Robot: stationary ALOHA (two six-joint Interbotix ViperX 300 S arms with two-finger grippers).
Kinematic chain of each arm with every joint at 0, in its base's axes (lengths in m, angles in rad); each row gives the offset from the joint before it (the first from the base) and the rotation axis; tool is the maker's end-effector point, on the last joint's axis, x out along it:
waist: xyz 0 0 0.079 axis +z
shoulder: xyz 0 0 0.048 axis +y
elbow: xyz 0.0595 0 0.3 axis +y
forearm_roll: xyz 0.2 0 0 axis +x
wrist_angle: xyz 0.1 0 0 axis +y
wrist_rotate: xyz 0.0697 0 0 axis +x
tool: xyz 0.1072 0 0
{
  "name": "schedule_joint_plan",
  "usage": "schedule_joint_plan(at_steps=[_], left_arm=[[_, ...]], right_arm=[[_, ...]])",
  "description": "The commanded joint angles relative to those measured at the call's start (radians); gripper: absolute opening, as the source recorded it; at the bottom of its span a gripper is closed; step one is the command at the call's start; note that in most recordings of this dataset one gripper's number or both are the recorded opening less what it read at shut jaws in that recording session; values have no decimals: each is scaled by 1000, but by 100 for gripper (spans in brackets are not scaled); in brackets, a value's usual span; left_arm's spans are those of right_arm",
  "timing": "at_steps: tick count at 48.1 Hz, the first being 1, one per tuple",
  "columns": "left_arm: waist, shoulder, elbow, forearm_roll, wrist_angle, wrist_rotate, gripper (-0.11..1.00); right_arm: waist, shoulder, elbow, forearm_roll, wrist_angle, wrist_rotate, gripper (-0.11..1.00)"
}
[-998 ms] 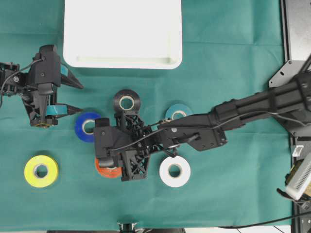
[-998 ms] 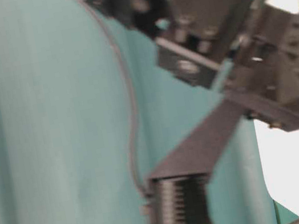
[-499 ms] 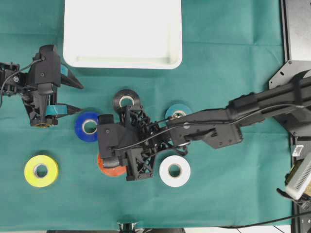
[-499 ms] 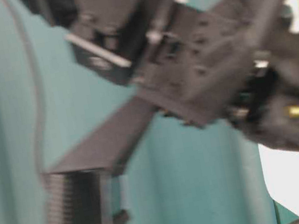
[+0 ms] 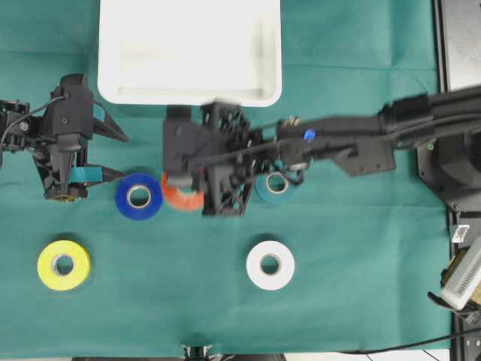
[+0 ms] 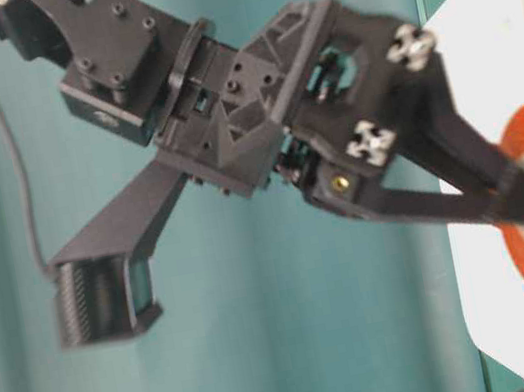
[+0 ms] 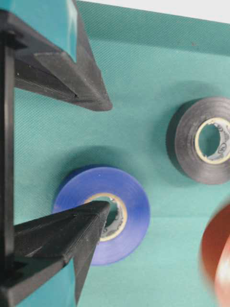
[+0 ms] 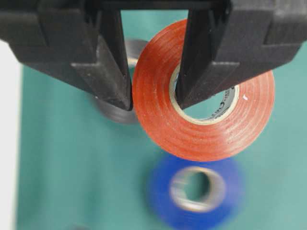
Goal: Put the tape alternately from left to right into the white case.
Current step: 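Carry the red roll into the white tray and release it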
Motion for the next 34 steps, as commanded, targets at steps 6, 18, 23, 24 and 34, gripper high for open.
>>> schedule_joint_plan(at_steps=[6, 18, 23, 24, 34], left_arm=[[-5, -9, -3, -3, -3, -2, 79], [-5, -9, -5, -2, -3, -2, 79], [-3, -9, -6, -2, -3, -2, 79], [-3, -9, -6, -2, -3, -2, 79], [-3, -9, -8, -2, -3, -2, 79]], right_arm=[[-80, -98, 48, -32, -6, 2, 3], [-236, -147, 132, -77, -11, 2, 3], [-307, -143, 156, -95, -26, 2, 3], [-325, -141, 164, -97, -34, 2, 3], [-430, -124, 206, -103, -135, 2, 3]])
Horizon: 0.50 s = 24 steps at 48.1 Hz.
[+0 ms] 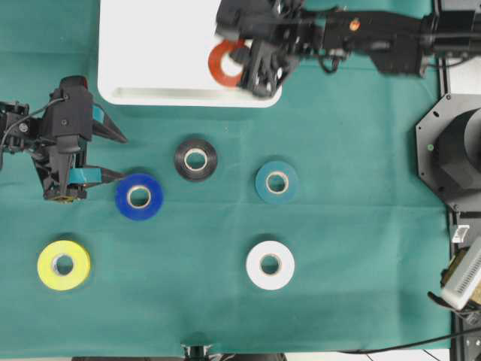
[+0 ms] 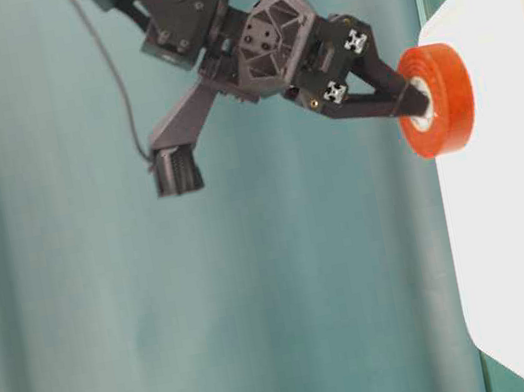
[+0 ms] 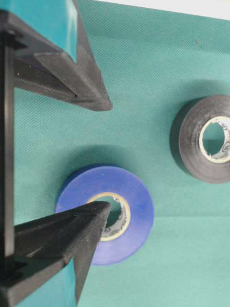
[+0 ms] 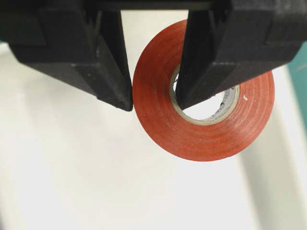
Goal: Put the tape alternately from left to right into the white case.
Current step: 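Carry the red roll into the white tray and release it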
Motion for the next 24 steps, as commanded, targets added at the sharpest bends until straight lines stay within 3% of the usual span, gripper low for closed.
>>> schedule_joint_plan(at_steps=[1, 24], left_arm=[[-2, -9, -11, -2, -3, 0, 79], [-2, -9, -11, -2, -3, -11, 79]], right_arm=[[-25, -9, 2, -3, -52, 2, 3], [-34, 15, 54, 2, -92, 6, 3]])
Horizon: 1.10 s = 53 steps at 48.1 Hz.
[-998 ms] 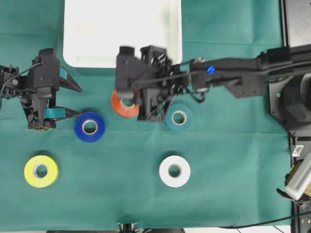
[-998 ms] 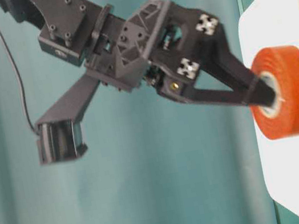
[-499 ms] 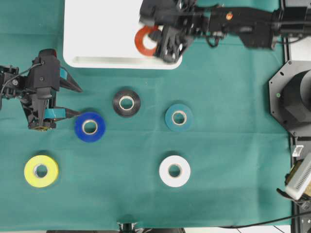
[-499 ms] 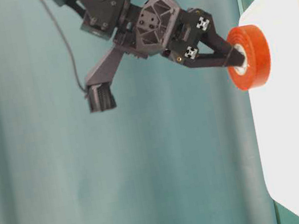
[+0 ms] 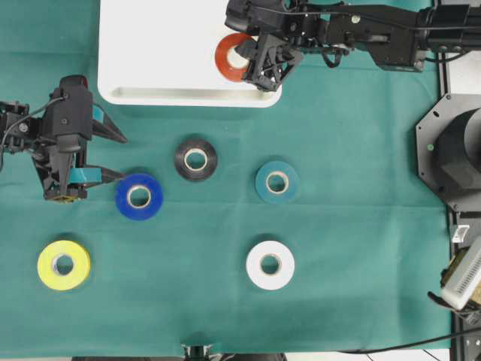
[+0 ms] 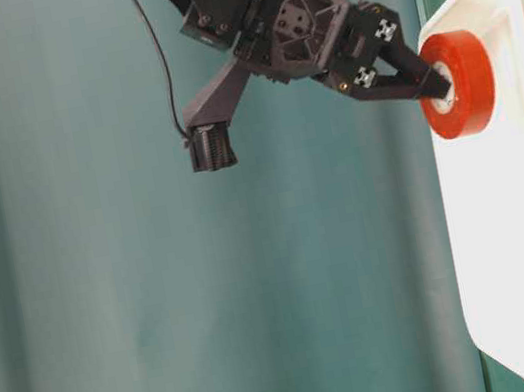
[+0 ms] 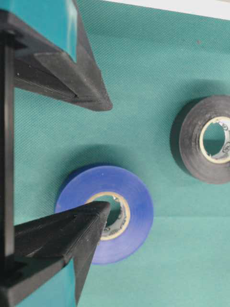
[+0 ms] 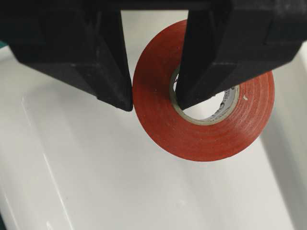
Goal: Put the tape alternately from left to right into the white case.
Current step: 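Carry the red roll into the white tray and release it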
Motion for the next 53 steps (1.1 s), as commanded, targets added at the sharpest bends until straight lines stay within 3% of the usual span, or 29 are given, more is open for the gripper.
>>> schedule_joint_plan(at_steps=[1, 22, 28, 36, 53], left_arm=[[-2, -9, -11, -2, -3, 0, 79], [-2, -9, -14, -2, -3, 0, 79], [-3, -9, -14, -2, -3, 0, 79], [-2, -9, -14, -3, -3, 0, 79], [-3, -9, -14, -3, -3, 0, 79]], right_arm=[[0, -15, -2, 3, -11, 8, 3], [-2, -9, 18, -3, -18, 26, 5], [-2, -9, 18, -3, -17, 25, 31], [0, -9, 18, -3, -17, 25, 79], [11, -11, 17, -3, -18, 23, 81]])
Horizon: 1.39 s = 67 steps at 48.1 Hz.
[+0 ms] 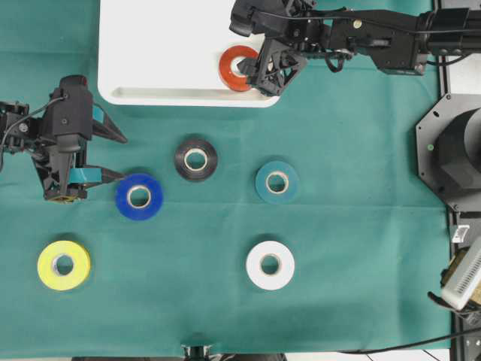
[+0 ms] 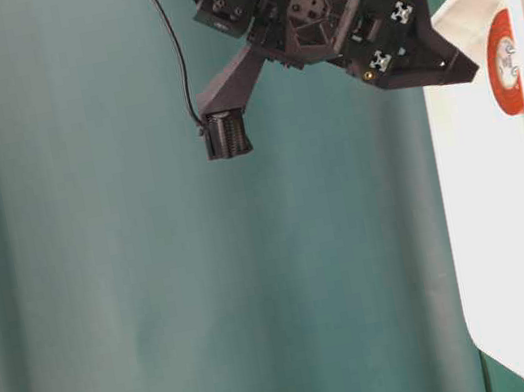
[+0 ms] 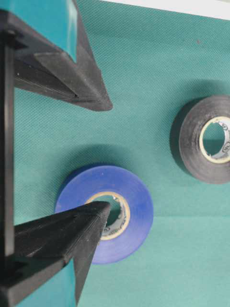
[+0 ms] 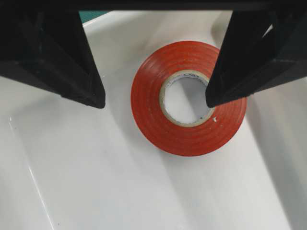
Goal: Put the tape alternately from left to right into the white case.
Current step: 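Carry the red roll into the white tray and release it, then withdraw the right gripper from the tray to the center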
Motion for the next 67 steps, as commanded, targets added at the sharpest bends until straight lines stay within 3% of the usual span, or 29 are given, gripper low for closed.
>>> schedule_joint_plan(at_steps=[1, 24, 41, 67], left_arm=[[-2, -9, -14, -2, -3, 0, 79], [-2, -9, -14, -2, -3, -2, 79], [-2, -11, -14, -2, -3, -2, 79], [-2, -14, -15, -3, -2, -2, 79]], right_arm=[[9, -15, -12, -3, -8, -2, 81], [104, -143, 28, -3, -69, -14, 81], [216, -216, 106, -3, -202, -12, 81], [311, -272, 215, -5, -365, -17, 81]])
